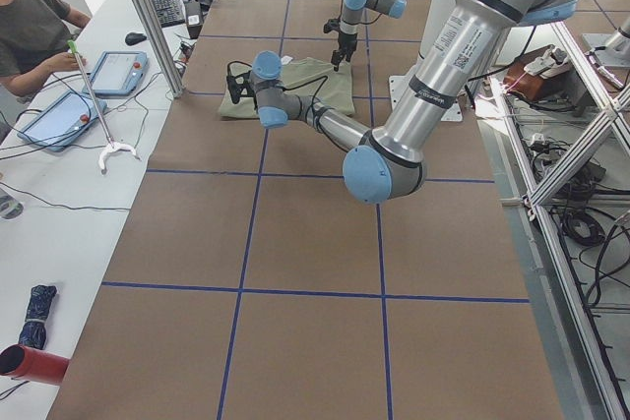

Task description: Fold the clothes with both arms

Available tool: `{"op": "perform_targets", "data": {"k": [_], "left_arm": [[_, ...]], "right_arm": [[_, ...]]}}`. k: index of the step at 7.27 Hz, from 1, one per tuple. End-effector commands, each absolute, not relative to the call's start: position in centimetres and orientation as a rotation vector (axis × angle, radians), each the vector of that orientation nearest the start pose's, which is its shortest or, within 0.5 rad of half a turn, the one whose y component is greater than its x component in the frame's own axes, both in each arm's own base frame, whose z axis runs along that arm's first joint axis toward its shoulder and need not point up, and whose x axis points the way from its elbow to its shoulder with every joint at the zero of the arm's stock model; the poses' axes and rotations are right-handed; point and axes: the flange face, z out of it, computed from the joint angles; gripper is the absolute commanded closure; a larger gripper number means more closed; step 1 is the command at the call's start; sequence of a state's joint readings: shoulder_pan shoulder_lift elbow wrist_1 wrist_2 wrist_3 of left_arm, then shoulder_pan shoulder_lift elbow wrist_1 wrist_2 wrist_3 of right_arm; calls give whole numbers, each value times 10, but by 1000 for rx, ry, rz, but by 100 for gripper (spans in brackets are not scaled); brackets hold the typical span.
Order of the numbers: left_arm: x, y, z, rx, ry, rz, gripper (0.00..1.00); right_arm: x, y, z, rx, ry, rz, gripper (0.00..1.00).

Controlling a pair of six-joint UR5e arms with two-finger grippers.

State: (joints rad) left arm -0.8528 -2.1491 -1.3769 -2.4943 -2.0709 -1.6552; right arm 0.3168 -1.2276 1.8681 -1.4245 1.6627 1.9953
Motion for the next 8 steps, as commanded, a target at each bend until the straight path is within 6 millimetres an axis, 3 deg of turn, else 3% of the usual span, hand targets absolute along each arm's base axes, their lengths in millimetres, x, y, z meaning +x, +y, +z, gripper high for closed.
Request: {"op": "perform_targets", "data": {"k": [1,2,3,4,8], "left_arm": [[401,-588,297,85,1353,-464,29],[400,-588,297,86,1353,-466,29],[400,-588,297,86,1353,-466,29],[400,-588,297,87,1354,-465,29],[400,-588,299,88,1352,-468,29]], "right_arm": [[-535,-298,333,-135,-795,691,5],[-536,-298,333,-136,-794,693,20],[-535,-300,334,-138,-792,705,65],[-532,-303,334,-137,-794,708,100],[-527,-312,329,-131,-801,709,100]]}}
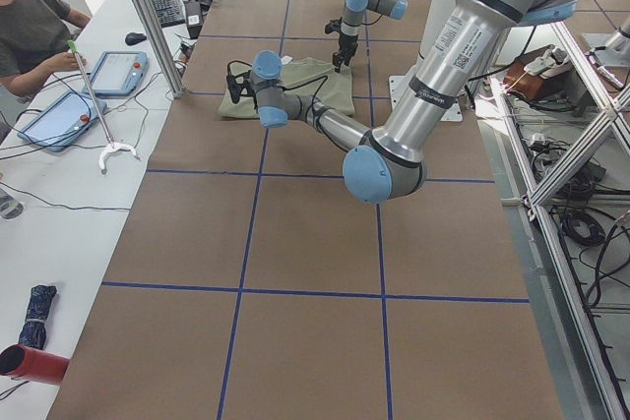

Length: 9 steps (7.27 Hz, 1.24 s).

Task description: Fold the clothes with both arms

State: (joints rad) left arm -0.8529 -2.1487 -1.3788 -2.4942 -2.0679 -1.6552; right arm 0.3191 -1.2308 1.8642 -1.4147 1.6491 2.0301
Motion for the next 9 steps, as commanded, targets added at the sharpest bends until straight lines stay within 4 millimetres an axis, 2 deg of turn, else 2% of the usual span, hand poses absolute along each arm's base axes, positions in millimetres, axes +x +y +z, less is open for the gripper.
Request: {"op": "perform_targets", "data": {"k": [1,4,5,6,7,8,9], "left_arm": [[400,-588,299,90,1351,-469,29],[399,-588,297,91,1354,-470,29],[393,-578,302,74,1360,-488,29],[389,-549,296,2,1397,-560,29],[390,-490,311,-35,1407,-571,29],[414,-452,300,-47,1383,-613,29],[438,-411,275,-107,1307,-635,29]], "right_arm": [[-527,-313,330,-129,-795,712,100],[-521,-317,322,-132,-811,717,100],[-514,-315,313,-132,-831,716,100],[-506,-313,307,-135,-849,721,100],[-506,-310,313,-136,-839,726,100],[-507,-308,313,-139,-837,724,100],[-507,-306,311,-147,-841,732,100]]}}
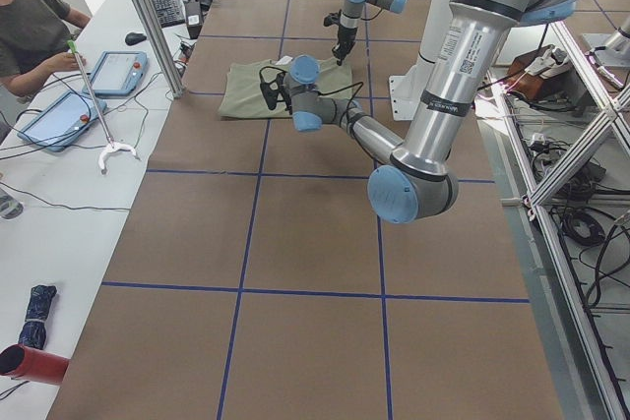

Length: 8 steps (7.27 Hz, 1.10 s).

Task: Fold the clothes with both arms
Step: 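Move the left gripper to the other shirt corner nearest the robot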

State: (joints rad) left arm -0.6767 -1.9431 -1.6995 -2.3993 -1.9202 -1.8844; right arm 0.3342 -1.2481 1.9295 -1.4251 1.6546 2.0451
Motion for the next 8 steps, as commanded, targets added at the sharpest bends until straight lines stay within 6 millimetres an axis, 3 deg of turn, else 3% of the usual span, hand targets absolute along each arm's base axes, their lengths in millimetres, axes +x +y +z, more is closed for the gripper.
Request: {"op": "perform_targets", "data": {"k": [1,2,5,7,8], "left_arm": [[465,-364,255,-127,1296,-674,29],[498,-328,260,-141,1241,-712,29],[543,-275,273,-153,1142,-692,29],[555,-256,282,-173,1100,-682,30],[556,-256,282,-174,1098,-684,33]], "right_arm": [[-508,-302,311,-154,-841,735,100],[-509,-301,311,-155,-841,734,100],[-508,-300,308,-155,-847,733,100],[-508,-300,308,-155,-847,733,100],[-508,-300,308,-154,-847,732,100]]}}
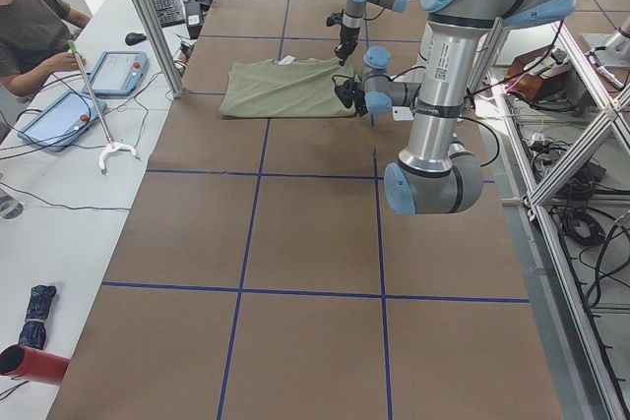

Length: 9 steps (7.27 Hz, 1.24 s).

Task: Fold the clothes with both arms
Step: 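Move the left gripper to the other shirt corner nearest the robot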

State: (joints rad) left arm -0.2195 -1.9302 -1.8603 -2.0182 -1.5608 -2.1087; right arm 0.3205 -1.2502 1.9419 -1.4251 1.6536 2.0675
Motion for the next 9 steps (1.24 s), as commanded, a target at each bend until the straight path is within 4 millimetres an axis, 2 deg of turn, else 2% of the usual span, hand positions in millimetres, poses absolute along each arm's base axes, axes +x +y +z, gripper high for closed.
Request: {"op": "perform_targets", "data": {"k": [1,3,4,5,6,9], "left_arm": [[557,-257,281,-172,1100,-686,41],[557,-267,283,-134,1101,-714,49],[557,-269,285,-131,1098,-719,59],[557,-270,285,-129,1098,-720,87],[557,-269,285,-132,1098,-717,100],[559,-264,281,-142,1103,-705,100]], "right_arm": [[-507,-301,308,-154,-847,735,100],[-504,-300,309,-148,-815,739,100],[-499,-298,304,-147,-810,739,100],[-500,-297,304,-146,-807,736,100],[-501,-295,304,-147,-807,733,100],[-502,-293,304,-150,-806,730,100]]}}
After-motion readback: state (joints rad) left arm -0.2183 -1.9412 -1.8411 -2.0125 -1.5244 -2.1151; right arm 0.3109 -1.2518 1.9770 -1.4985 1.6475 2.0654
